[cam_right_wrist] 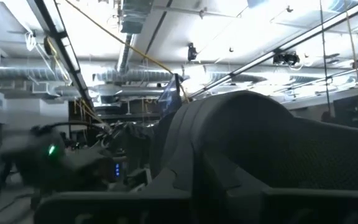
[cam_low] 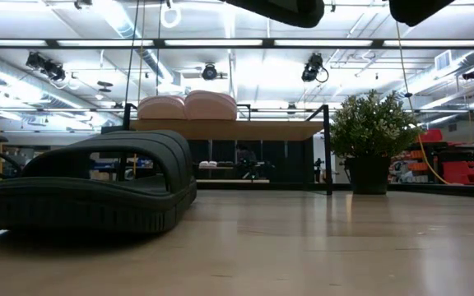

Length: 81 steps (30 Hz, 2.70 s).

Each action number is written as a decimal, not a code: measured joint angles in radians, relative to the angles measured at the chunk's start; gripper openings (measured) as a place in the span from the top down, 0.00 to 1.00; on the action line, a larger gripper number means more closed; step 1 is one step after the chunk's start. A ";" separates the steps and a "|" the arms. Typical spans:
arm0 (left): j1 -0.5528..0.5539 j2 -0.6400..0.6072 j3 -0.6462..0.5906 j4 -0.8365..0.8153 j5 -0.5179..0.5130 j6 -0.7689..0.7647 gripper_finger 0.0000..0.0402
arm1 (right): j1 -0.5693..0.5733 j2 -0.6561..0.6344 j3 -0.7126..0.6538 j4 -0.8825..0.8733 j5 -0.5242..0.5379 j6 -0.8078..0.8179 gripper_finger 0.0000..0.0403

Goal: Pick and place slides into the shelf
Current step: Put the right black slide on the shelf

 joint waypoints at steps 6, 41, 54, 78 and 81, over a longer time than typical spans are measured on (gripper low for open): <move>0.038 0.000 -0.080 0.509 0.369 0.402 0.91 | -0.012 0.000 0.000 -0.001 -0.001 -0.002 0.97; 0.360 0.002 -0.194 0.966 0.720 0.352 0.76 | -0.042 0.234 0.219 0.208 -0.080 0.052 0.98; 0.342 -0.005 -0.193 0.970 0.651 0.431 0.75 | -0.042 0.212 0.207 0.171 -0.090 0.027 0.98; 0.381 -0.008 -0.191 1.077 0.598 0.522 0.73 | -0.041 0.172 0.206 0.164 -0.119 -0.036 0.98; 0.381 -0.008 -0.191 1.083 0.603 0.528 0.68 | -0.041 0.172 0.206 0.164 -0.123 -0.035 0.98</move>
